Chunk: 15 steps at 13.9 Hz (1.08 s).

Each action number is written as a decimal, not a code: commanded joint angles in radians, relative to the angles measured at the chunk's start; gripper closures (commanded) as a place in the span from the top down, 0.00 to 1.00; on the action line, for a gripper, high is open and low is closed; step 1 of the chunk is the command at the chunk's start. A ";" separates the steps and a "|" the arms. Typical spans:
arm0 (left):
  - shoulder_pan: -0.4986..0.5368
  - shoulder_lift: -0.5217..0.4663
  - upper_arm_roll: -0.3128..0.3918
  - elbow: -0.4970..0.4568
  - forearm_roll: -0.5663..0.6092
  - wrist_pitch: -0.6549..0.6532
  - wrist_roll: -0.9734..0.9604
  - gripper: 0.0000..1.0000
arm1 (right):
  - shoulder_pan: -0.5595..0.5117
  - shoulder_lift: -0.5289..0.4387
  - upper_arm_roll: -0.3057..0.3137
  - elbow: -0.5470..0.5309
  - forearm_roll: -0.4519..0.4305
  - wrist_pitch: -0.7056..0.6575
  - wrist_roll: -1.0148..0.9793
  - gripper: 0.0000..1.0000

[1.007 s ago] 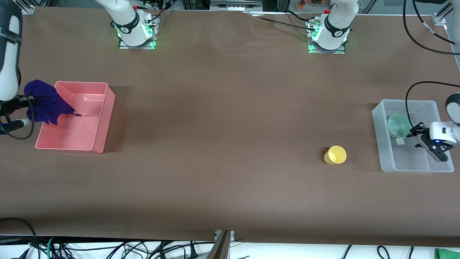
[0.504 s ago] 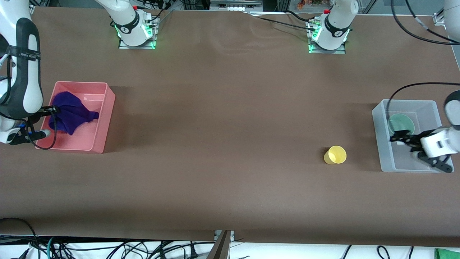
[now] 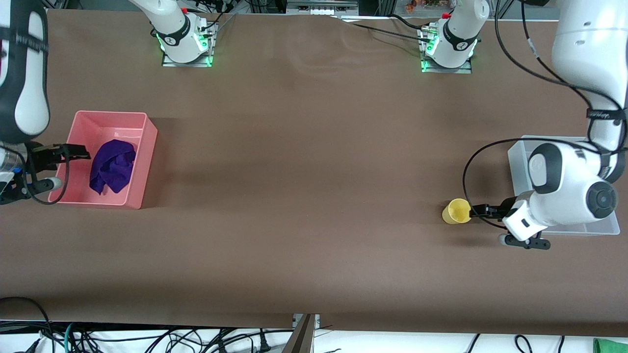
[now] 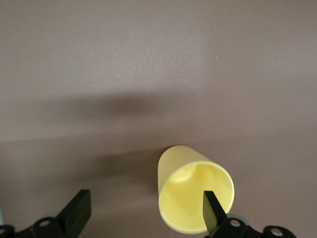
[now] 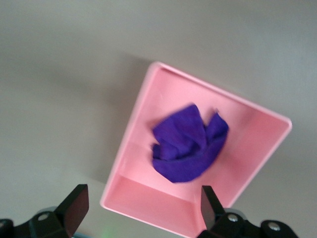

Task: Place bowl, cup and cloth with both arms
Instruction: 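Release the cloth in the bin while the left gripper grasps the yellow cup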

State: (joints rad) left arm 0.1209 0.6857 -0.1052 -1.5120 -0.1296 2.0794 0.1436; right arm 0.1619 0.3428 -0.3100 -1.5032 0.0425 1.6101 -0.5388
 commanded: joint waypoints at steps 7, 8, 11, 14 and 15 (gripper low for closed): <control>-0.014 0.057 0.013 -0.019 -0.028 0.042 0.134 0.00 | -0.025 -0.258 0.112 -0.057 -0.027 0.097 0.022 1.00; -0.004 0.054 0.013 -0.016 -0.027 0.042 0.157 0.00 | -0.027 -0.264 0.112 -0.058 -0.027 0.047 0.104 1.00; -0.006 -0.018 0.021 -0.007 0.023 -0.021 0.179 0.00 | -0.067 -0.288 0.213 -0.064 -0.029 -0.070 0.358 1.00; 0.008 -0.127 0.038 0.010 0.157 -0.137 0.183 0.00 | -0.071 -0.281 0.219 -0.061 -0.032 -0.072 0.355 1.00; 0.019 -0.173 0.047 0.007 0.210 -0.188 0.197 0.00 | -0.071 -0.269 0.218 -0.052 -0.036 -0.073 0.353 1.00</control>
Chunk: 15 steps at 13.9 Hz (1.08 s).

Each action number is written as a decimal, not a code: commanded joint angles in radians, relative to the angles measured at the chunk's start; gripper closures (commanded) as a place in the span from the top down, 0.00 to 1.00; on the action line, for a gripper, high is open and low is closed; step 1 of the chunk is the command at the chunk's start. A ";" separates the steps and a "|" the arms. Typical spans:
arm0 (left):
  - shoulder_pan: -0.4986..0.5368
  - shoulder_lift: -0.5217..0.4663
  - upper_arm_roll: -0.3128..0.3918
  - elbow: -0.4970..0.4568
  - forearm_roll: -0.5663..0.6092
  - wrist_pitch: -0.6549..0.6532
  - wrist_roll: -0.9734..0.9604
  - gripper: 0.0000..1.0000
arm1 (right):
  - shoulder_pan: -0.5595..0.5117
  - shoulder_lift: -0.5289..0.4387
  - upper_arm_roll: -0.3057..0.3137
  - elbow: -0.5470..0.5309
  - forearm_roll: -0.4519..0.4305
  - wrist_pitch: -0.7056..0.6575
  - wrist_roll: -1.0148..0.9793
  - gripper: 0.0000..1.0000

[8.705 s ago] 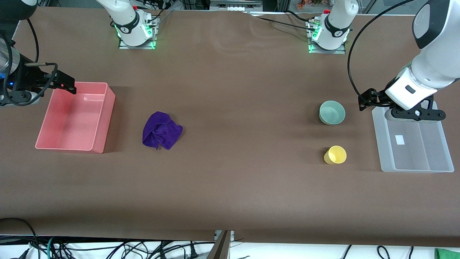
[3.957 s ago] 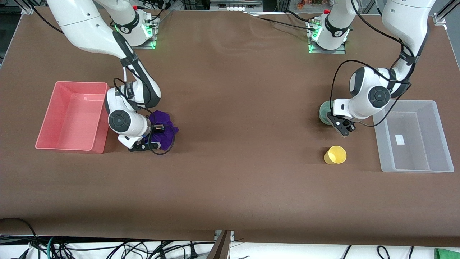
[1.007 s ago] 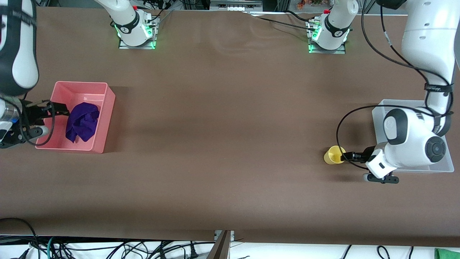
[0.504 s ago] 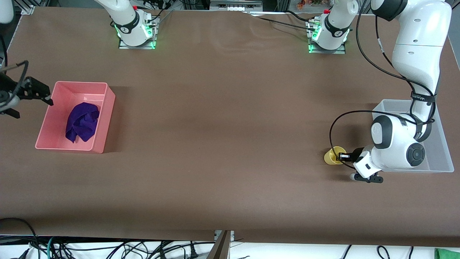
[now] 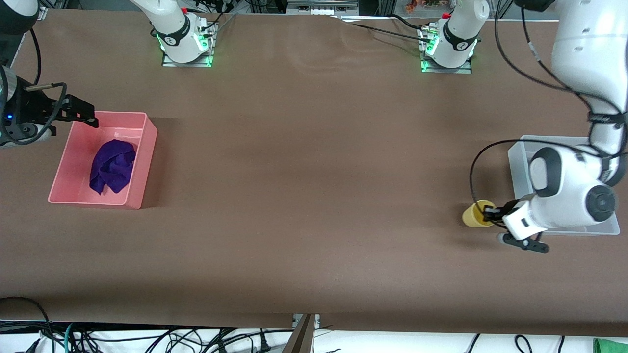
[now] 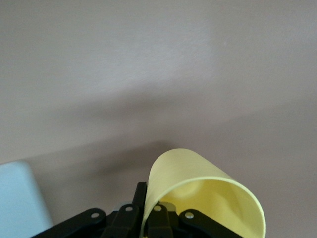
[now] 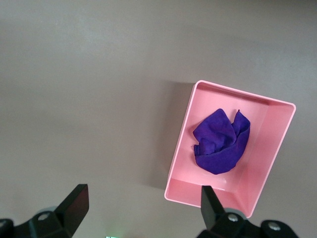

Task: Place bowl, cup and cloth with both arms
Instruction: 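Lift the yellow cup with the left gripper and lower it into the bowl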

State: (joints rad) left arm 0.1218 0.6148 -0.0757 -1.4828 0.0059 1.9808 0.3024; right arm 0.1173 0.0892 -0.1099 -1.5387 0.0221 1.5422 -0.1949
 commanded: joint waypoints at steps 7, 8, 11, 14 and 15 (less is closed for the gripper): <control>0.288 -0.185 0.025 -0.242 0.226 -0.029 0.400 0.00 | -0.013 0.020 0.025 0.031 -0.053 -0.010 0.006 1.00; 0.315 -0.190 0.024 -0.302 0.226 0.034 0.405 0.00 | -0.013 0.020 0.025 0.031 -0.053 -0.008 0.008 1.00; 0.358 -0.184 0.022 -0.395 0.226 0.166 0.468 0.00 | 0.001 0.021 0.027 0.031 -0.056 -0.010 0.011 1.00; 0.354 -0.202 0.011 -0.378 0.223 0.155 0.477 1.00 | 0.002 0.021 0.025 0.031 -0.057 -0.008 0.012 1.00; 0.351 -0.228 -0.002 -0.373 0.215 0.132 0.465 1.00 | 0.002 0.024 0.025 0.031 -0.057 -0.008 0.011 1.00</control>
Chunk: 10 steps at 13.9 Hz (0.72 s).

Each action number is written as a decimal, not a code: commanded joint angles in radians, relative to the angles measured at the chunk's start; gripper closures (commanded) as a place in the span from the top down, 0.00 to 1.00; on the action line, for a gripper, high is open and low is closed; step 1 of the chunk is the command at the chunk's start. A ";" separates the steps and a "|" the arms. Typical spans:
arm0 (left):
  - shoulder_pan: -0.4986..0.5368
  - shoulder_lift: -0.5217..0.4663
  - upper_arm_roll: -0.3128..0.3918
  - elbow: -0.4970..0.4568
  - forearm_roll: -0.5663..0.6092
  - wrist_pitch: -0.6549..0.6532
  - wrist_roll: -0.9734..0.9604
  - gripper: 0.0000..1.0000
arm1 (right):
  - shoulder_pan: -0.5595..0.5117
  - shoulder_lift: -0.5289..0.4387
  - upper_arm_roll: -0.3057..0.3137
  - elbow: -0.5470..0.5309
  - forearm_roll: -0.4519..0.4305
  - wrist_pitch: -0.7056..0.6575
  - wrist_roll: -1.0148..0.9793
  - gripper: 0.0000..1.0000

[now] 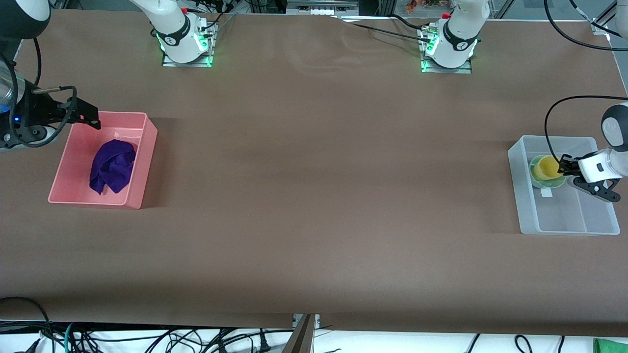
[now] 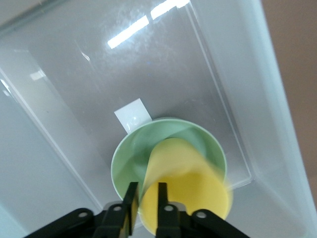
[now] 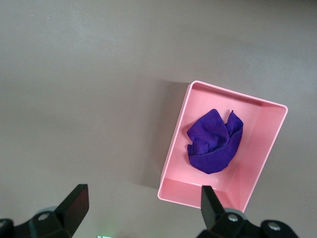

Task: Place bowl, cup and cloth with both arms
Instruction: 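Lift the yellow cup with the left gripper and lower it into the bowl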

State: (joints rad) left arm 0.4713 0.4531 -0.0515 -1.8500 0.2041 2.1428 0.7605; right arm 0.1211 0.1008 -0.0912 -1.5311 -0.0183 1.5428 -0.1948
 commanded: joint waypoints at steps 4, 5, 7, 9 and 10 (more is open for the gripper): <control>0.000 -0.125 -0.224 0.128 0.011 -0.226 -0.145 1.00 | 0.000 0.014 0.007 0.023 -0.017 -0.007 0.011 1.00; -0.005 -0.125 -0.282 0.187 0.012 -0.316 -0.236 1.00 | -0.001 0.014 0.007 0.023 -0.017 -0.007 0.012 1.00; -0.010 -0.122 -0.384 0.291 0.023 -0.455 -0.398 1.00 | -0.001 0.016 0.007 0.023 -0.015 -0.006 0.012 1.00; -0.014 -0.126 -0.444 0.353 0.023 -0.506 -0.492 1.00 | 0.000 0.016 0.007 0.023 -0.015 -0.006 0.012 1.00; -0.014 -0.126 -0.462 0.386 0.015 -0.535 -0.500 1.00 | 0.000 0.016 0.007 0.023 -0.015 -0.004 0.012 1.00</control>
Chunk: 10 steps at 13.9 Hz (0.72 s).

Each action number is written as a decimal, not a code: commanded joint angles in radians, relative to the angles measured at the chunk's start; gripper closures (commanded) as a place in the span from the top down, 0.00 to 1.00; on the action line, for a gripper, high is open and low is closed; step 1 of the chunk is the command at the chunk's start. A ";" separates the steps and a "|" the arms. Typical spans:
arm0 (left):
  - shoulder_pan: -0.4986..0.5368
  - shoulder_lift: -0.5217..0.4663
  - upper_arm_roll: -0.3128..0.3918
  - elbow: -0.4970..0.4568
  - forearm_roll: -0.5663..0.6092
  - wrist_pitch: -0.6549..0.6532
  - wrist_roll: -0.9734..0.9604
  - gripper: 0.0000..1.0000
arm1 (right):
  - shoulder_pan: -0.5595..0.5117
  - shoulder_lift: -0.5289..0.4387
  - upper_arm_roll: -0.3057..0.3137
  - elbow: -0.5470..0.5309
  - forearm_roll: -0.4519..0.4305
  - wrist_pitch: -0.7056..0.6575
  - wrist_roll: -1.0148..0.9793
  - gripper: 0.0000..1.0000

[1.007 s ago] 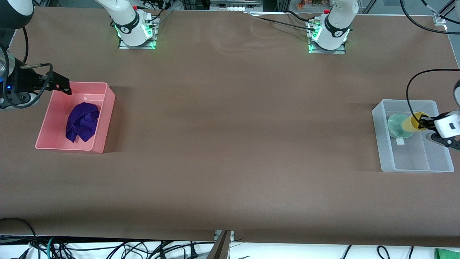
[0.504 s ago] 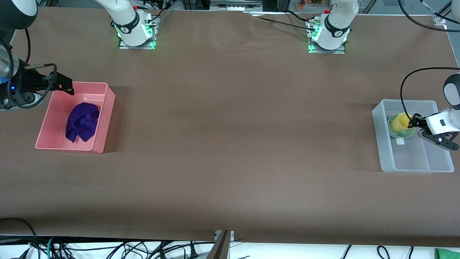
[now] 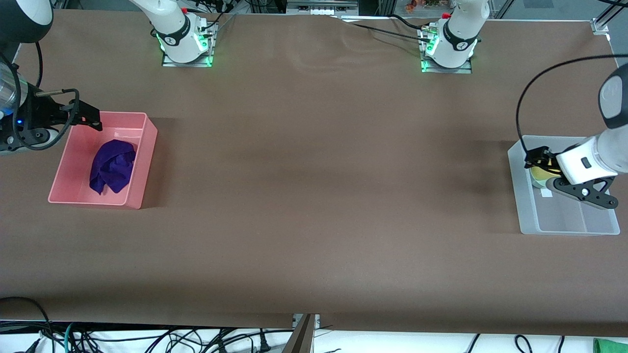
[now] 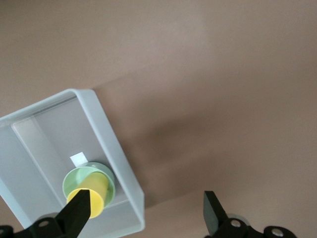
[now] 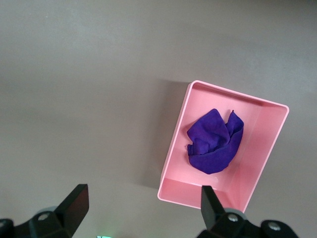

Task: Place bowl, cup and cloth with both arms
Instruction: 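Open the left gripper and raise it away from the tray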

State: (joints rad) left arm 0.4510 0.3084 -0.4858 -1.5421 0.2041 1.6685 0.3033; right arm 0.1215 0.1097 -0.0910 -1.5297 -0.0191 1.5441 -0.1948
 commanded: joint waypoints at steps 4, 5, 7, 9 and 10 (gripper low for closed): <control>-0.230 -0.061 0.187 0.111 -0.053 -0.098 -0.112 1.00 | 0.000 0.007 0.007 0.022 -0.015 -0.004 0.012 1.00; -0.335 -0.098 0.323 0.088 -0.143 -0.095 -0.159 1.00 | 0.000 0.007 0.007 0.022 -0.015 -0.004 0.012 1.00; -0.423 -0.164 0.421 -0.002 -0.178 -0.063 -0.174 1.00 | -0.002 0.007 0.007 0.022 -0.015 -0.004 0.012 1.00; -0.475 -0.260 0.481 -0.152 -0.176 0.070 -0.197 1.00 | -0.002 0.007 0.007 0.022 -0.015 -0.004 0.012 1.00; -0.485 -0.275 0.490 -0.179 -0.179 0.080 -0.207 1.00 | -0.002 0.007 0.007 0.022 -0.015 -0.004 0.012 1.00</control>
State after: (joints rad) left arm -0.0009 0.1352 -0.0420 -1.5714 0.0490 1.6730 0.1230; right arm 0.1218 0.1099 -0.0909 -1.5290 -0.0193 1.5453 -0.1948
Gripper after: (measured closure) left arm 0.000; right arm 0.000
